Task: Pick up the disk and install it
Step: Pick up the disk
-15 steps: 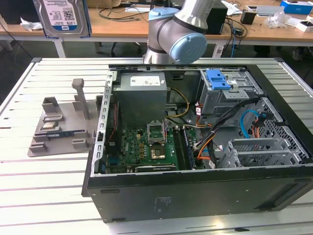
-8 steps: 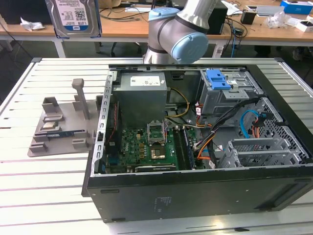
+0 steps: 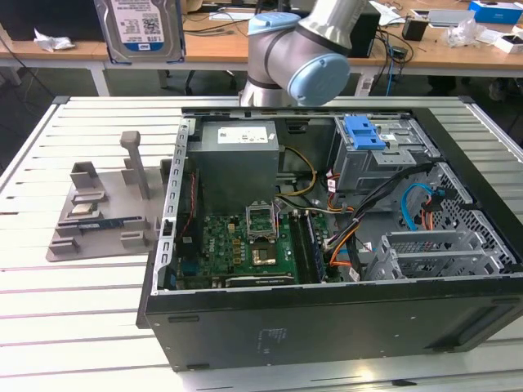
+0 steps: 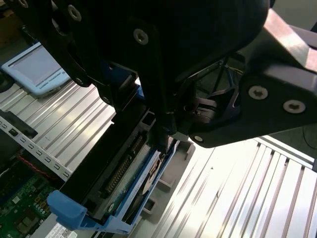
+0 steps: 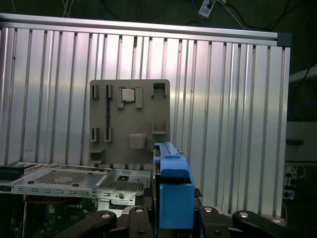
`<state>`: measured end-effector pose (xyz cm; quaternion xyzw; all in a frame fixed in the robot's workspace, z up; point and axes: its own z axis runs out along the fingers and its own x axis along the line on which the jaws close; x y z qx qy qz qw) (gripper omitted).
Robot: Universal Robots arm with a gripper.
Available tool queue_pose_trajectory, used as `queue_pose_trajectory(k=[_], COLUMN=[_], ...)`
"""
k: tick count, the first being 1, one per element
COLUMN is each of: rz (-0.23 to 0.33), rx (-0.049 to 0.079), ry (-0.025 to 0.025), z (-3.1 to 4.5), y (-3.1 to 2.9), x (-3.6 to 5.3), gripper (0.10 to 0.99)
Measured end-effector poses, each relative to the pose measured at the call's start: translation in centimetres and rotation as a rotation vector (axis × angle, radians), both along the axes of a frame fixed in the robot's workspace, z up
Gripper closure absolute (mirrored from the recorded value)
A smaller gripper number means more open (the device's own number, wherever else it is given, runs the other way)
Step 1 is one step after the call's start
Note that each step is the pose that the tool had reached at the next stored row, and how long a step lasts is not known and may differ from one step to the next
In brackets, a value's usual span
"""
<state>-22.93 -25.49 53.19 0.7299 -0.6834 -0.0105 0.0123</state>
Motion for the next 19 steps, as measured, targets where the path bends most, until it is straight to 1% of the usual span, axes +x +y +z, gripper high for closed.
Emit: queue_pose_trajectory(k=[4, 5, 7, 9, 16, 17, 19], rz=[0.000, 0.000, 0.000, 0.000, 0.000, 0.000, 0.000], rx=[0.000, 0.000, 0.000, 0.000, 0.000, 0.000, 0.000], ry=[0.0003, 0.0002, 0.0005, 0.0005, 0.0011, 0.0014, 0.0015], z=[0.01, 0.00, 0.00, 0.00, 0.00, 0.00, 0.00], y=[0.00, 0.00, 0.00, 0.00, 0.00, 0.00, 0.00], x=[1.31, 1.84, 2.57, 3.65, 6.13, 6.75, 7.47], gripper=[0.722, 0.722, 0.722, 0.722, 0.722, 0.722, 0.722])
